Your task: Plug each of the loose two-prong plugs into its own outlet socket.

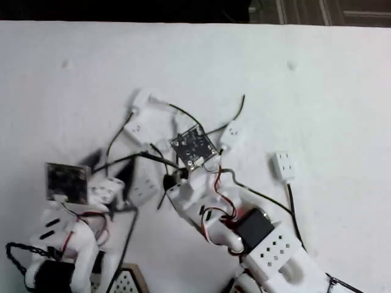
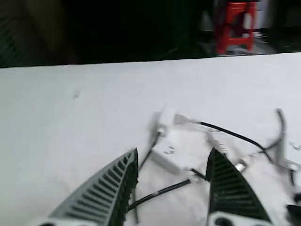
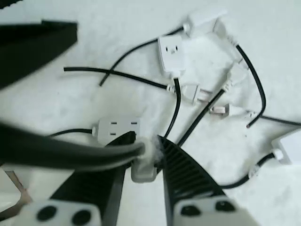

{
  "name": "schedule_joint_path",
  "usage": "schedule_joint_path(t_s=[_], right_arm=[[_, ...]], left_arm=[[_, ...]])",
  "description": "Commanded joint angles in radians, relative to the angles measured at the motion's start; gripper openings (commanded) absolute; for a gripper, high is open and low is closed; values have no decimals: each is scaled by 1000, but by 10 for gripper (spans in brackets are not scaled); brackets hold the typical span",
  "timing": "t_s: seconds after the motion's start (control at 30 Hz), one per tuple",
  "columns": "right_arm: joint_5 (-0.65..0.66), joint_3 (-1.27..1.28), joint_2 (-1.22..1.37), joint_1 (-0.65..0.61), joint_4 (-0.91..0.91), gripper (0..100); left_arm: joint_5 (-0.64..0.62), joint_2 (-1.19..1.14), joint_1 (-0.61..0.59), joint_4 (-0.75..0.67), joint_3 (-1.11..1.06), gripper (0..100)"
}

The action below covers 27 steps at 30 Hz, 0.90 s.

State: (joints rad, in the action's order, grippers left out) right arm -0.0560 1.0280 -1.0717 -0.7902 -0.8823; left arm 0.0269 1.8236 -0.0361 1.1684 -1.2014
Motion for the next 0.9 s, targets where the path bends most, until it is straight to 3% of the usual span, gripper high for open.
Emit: schedule_joint_path(t_s=[0.0, 0.2, 0.47, 0.87], right_arm=[[-12, -18, 59, 10, 77, 17], [-107, -21, 346, 10, 302, 17], [-144, -14, 615, -38, 572, 17], [-117, -14, 848, -73, 733, 17]], left_arm=[[69, 4, -278, -18, -29, 244], [89, 4, -435, -32, -210, 244], [91, 4, -438, -64, -315, 244], [149, 4, -438, -63, -327, 245]])
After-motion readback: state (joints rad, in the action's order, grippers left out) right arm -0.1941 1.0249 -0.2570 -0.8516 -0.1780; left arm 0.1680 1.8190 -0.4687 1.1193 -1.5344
